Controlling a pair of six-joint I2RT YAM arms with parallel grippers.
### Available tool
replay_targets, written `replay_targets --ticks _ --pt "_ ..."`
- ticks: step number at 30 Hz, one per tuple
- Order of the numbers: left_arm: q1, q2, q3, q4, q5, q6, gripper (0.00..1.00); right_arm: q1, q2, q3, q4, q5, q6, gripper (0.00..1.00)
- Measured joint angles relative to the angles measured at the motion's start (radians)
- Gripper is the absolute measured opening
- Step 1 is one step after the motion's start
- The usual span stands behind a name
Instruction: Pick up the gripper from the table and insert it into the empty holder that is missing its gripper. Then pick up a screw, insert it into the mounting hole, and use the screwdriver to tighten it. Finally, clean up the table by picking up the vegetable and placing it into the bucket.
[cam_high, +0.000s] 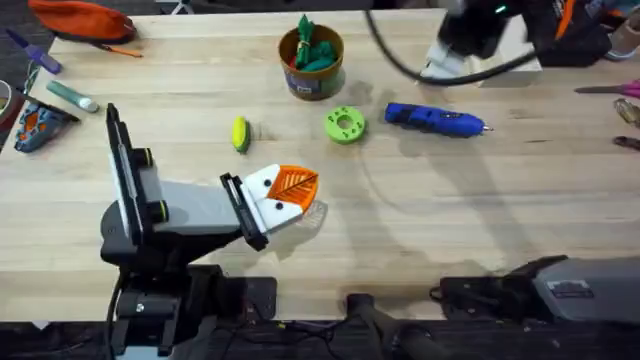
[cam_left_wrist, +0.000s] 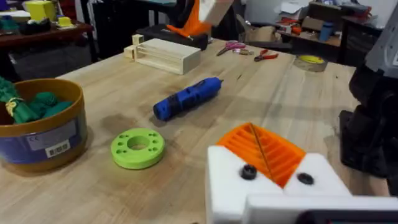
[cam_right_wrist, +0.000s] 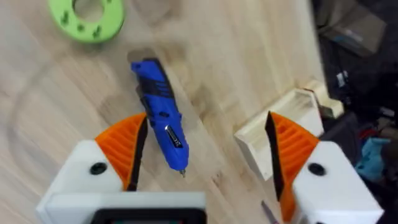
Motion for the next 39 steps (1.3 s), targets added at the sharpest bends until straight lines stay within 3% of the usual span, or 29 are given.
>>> replay_targets --ticks 8,17,20,22,23,24,31,39 --pt "0.000 0.000 0.000 0.000 0.000 0.000 0.013 0.000 -0.218 0.002 -0.006 0.000 0.295 0.991" --pt "0.000 0.000 0.000 0.000 0.000 0.002 0.035 0.000 -0.272 -0.002 -0.071 -0.001 0.621 0.991" --pt "0.000 0.000 0.000 0.000 0.000 0.004 0.464 0.000 -0.279 -0.051 -0.022 -0.021 0.681 0.991" --pt "0.000 0.000 0.000 0.000 0.000 0.003 0.803 0.000 -0.289 -0.105 0.022 -0.031 0.720 0.991" --pt "0.000 0.000 0.000 0.000 0.000 0.002 0.930 0.000 -0.296 -0.133 0.040 -0.034 0.739 0.991" --pt "0.000 0.000 0.000 0.000 -0.001 0.002 0.974 0.000 -0.305 -0.165 0.064 -0.039 0.758 0.991" --pt "0.000 0.000 0.000 0.000 0.000 0.003 0.988 0.000 -0.407 -0.360 0.173 -0.048 0.889 0.991" --pt "0.000 0.000 0.000 0.007 -0.011 0.003 0.986 0.000 -0.446 -0.457 0.179 -0.050 1.013 0.991"
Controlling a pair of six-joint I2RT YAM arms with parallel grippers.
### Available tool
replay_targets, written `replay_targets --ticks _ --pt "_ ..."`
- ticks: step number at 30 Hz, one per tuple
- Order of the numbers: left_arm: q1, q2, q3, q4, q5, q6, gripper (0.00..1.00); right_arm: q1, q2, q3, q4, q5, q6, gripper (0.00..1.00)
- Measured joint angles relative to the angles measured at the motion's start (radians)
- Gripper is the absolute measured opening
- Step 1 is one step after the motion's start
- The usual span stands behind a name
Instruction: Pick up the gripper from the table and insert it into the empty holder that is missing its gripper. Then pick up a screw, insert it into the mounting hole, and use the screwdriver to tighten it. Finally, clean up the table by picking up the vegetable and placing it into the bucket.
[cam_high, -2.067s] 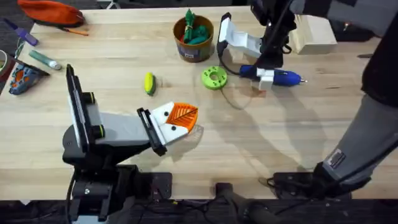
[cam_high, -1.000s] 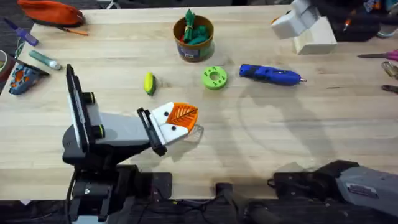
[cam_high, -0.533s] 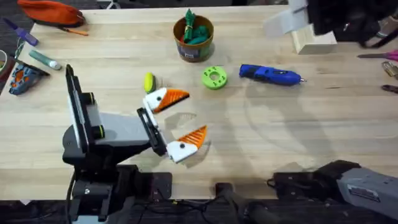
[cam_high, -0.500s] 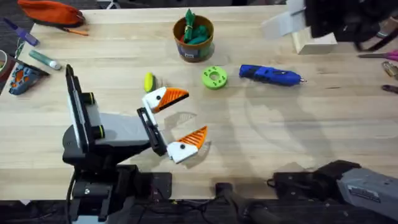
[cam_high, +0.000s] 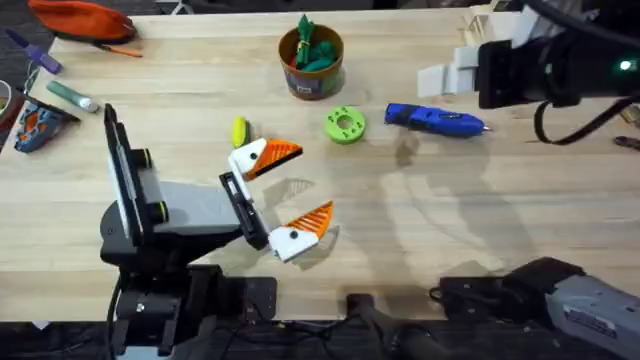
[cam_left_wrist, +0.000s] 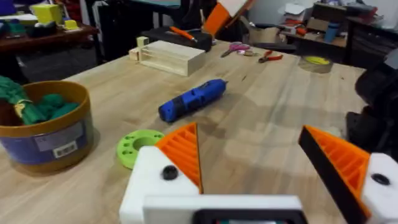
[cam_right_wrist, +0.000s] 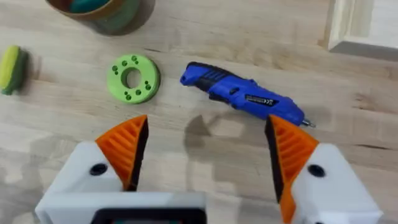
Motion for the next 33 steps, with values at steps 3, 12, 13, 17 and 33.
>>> replay_targets --ticks 3,12,13,17,33 --pt "0.000 0.000 -0.001 0.023 -0.038 -0.010 0.985 0.000 0.000 -0.006 0.000 0.000 0.019 0.991" --pt "0.000 0.000 0.099 -0.112 -0.240 -0.060 0.986 0.000 0.000 -0.006 0.000 0.000 0.030 0.992" --pt "0.000 0.001 0.139 -0.165 -0.268 -0.047 0.986 0.000 0.000 -0.006 0.001 0.000 0.030 0.991" --pt "0.000 0.042 0.308 -0.342 -0.364 0.014 0.986 0.000 0.000 -0.006 0.000 0.000 0.030 0.991" --pt "0.000 0.599 0.865 -0.677 -0.612 0.072 0.986 0.000 0.000 -0.006 -0.008 0.000 0.024 0.992"
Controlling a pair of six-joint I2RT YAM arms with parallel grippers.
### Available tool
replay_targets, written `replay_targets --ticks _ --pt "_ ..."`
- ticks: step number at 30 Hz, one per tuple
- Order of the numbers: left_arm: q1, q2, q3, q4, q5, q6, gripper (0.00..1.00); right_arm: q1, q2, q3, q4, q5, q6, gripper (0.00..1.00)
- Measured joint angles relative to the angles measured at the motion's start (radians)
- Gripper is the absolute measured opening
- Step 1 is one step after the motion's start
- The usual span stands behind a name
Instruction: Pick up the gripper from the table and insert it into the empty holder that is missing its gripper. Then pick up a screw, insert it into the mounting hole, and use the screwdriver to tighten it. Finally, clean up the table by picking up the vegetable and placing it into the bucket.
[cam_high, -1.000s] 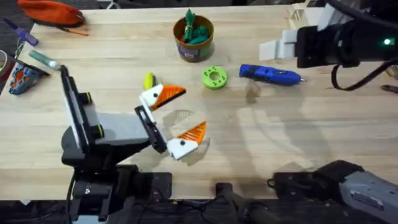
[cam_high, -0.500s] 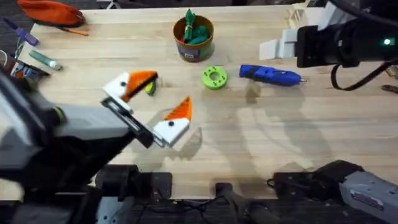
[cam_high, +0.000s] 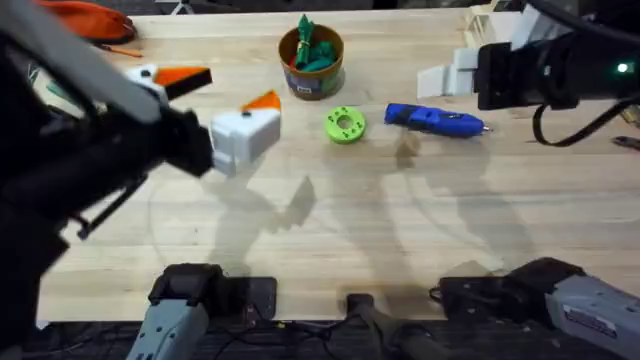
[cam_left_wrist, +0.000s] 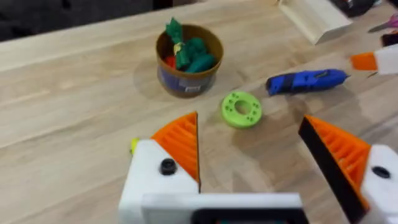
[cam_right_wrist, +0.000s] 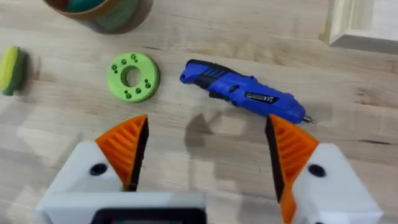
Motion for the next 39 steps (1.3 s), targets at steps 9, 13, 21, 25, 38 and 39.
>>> replay_targets --ticks 9,13,21,25,38,39 --pt "0.000 0.103 0.013 0.006 -0.064 -0.002 0.986 0.000 0.000 0.000 0.000 0.000 -0.006 0.992" --pt "0.000 0.127 0.025 -0.026 -0.126 -0.017 0.986 0.000 0.000 0.000 0.000 0.000 -0.006 0.992" --pt "0.000 0.394 0.279 -0.302 -0.291 -0.031 0.986 0.000 0.000 0.000 0.000 0.000 -0.006 0.991" --pt "0.000 0.533 0.328 -0.330 -0.345 -0.067 0.986 0.000 0.000 0.000 0.000 0.000 -0.006 0.991" --pt "0.000 0.885 0.330 -0.286 -0.447 -0.144 0.985 0.000 0.000 0.000 0.000 0.000 -0.006 0.991" --pt "0.000 0.905 0.330 -0.278 -0.448 -0.148 0.985 0.000 0.000 0.000 0.000 0.000 -0.006 0.991"
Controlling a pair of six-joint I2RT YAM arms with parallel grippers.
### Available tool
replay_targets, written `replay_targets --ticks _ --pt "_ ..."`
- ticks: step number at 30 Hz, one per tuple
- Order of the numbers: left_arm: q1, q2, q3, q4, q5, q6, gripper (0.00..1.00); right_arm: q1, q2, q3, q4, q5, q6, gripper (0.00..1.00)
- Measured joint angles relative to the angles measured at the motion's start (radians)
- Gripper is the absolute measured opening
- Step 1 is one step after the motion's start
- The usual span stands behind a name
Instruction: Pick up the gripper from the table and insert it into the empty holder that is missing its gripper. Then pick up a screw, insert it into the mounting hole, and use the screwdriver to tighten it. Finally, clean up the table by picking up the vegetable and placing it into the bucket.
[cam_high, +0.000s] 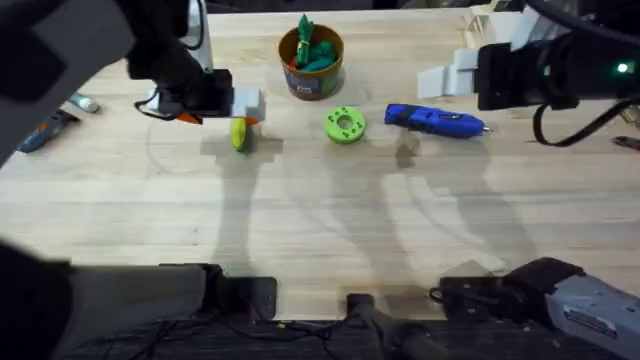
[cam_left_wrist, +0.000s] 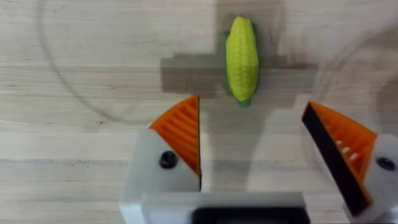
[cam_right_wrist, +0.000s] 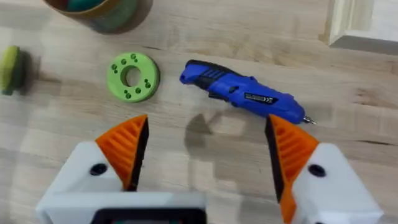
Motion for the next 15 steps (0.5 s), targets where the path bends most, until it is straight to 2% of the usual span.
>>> replay_targets --ticks 15 --pt "0.000 0.261 0.000 0.129 -0.004 -0.041 0.987 0.000 0.000 0.000 0.000 0.000 0.000 0.991"
